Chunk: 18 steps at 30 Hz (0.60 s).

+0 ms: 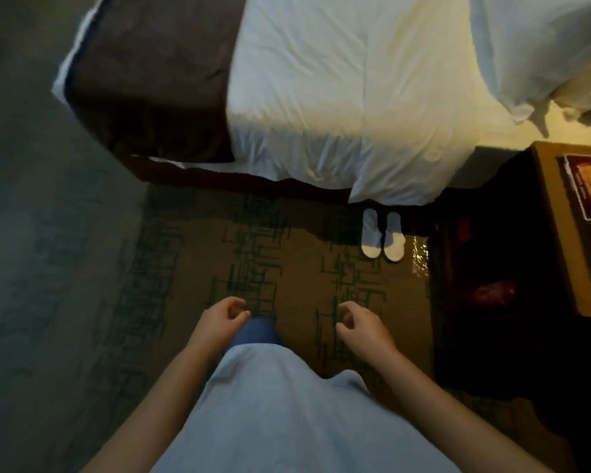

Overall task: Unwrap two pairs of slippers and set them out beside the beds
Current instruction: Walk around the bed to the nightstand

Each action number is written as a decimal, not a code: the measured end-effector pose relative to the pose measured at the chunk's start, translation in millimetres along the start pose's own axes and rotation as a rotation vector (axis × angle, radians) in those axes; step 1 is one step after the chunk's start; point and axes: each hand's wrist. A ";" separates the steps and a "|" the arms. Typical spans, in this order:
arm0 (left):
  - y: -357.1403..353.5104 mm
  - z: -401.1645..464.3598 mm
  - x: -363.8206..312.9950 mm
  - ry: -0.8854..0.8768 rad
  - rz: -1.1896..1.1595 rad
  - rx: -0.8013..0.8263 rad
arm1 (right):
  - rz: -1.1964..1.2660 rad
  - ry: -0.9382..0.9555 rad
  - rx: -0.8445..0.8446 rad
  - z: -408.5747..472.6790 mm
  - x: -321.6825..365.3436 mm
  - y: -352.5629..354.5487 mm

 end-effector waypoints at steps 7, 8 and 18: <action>73.2 -3.1 110.3 0.261 -0.218 -0.029 | -0.267 0.124 0.093 17.9 99.7 -46.7; 84.9 -3.2 122.2 0.288 -0.234 -0.021 | -0.270 0.127 0.111 20.1 111.2 -52.6; 248.7 27.0 210.6 0.409 -0.453 -0.378 | -0.307 0.195 0.144 53.6 263.4 -119.6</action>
Point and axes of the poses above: each hand's wrist, its own z-axis towards the middle knuckle, its own y-axis out of the back of the hand, x = y × z, and after that the axes turned 7 degrees about -y, right-handed
